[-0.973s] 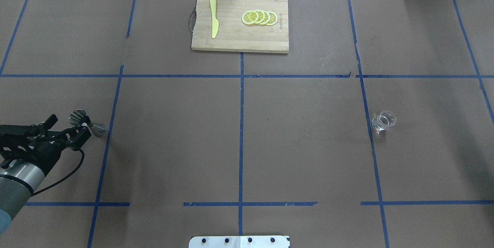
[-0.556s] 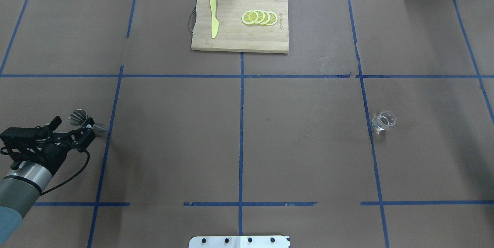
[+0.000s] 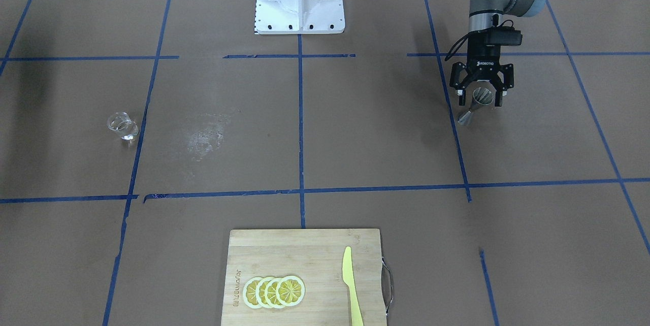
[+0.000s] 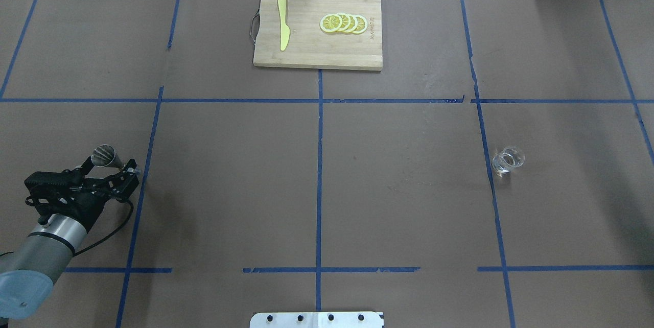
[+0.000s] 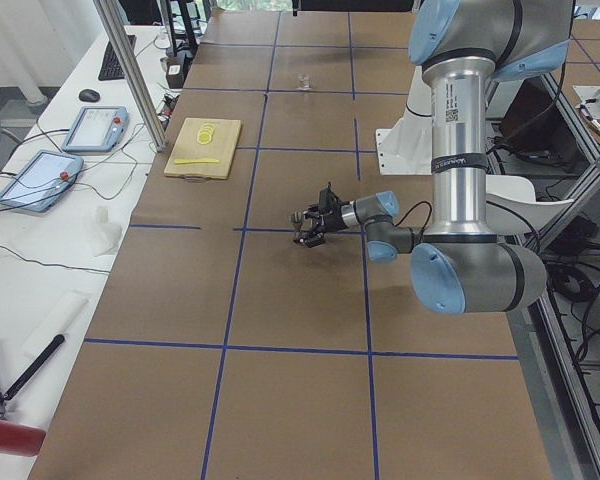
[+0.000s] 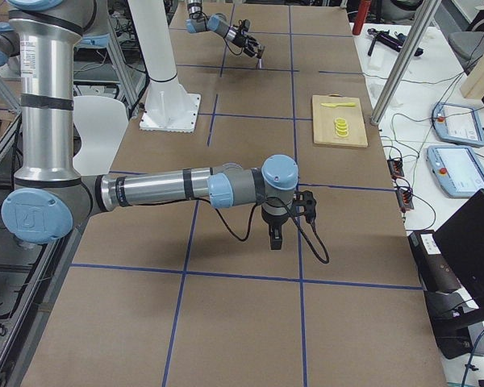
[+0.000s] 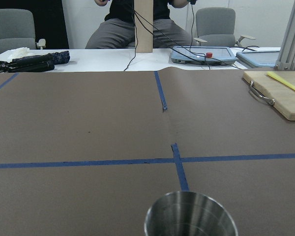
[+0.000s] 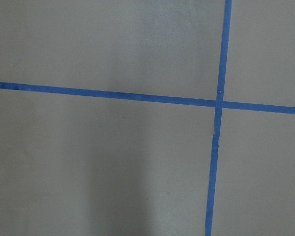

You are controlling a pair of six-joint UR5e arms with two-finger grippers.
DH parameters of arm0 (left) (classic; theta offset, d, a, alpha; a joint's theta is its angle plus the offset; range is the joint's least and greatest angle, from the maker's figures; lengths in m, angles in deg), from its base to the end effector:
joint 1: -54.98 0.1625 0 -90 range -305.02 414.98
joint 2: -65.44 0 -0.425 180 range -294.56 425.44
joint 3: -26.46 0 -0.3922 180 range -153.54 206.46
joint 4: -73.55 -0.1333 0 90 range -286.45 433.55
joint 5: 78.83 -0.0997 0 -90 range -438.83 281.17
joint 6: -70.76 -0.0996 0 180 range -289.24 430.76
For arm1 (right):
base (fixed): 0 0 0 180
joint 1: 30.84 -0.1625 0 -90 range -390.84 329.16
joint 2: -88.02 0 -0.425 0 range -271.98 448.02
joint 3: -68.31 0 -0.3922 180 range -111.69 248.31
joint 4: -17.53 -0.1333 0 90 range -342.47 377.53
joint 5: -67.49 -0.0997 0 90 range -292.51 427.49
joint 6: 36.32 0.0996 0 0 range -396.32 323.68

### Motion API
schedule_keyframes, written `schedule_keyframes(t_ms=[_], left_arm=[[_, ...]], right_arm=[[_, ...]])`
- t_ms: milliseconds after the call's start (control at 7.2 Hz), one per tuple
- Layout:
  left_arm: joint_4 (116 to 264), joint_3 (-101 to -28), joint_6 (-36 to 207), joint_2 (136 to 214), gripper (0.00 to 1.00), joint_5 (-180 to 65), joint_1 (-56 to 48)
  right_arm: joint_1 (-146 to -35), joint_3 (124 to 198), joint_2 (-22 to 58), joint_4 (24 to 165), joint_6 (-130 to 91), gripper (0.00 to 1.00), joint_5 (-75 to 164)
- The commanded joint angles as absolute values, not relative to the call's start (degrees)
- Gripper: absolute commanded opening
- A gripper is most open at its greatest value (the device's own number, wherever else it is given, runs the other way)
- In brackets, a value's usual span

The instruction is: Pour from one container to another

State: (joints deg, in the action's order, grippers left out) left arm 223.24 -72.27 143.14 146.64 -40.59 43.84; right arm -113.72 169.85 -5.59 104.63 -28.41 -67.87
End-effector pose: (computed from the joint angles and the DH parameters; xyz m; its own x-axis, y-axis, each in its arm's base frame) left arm 0.3818 -0.2908 0.5281 0.7104 0.0511 -0.7020 0.5974 0.4836 0.6397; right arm 0.0034 -0.4769 0.5826 0.6909 -0.0835 0.7181 0.0269 0.9956 0.0899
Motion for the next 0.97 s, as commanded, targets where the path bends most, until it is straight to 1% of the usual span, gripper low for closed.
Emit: schedule_keyframes(t_ms=[0,278,556,834], left_arm=[[223.3,-71.2,143.2,147.1,0.82,-40.6,43.8],[223.3,-70.5,143.1,147.1,0.73,-40.5,43.8],[223.3,-70.6,143.1,147.1,0.67,-40.5,43.9],[223.3,-70.7,142.9,147.2,0.57,-40.3,43.9]], right_arm=[[-113.7,169.8,-5.6,104.6,-28.4,1.00,-67.9],[-113.7,169.9,-5.6,104.6,-28.4,1.00,-67.9],[-113.7,169.9,-5.6,104.6,-28.4,1.00,-67.9],[-113.7,170.0,-5.6,104.6,-28.4,1.00,-67.9]])
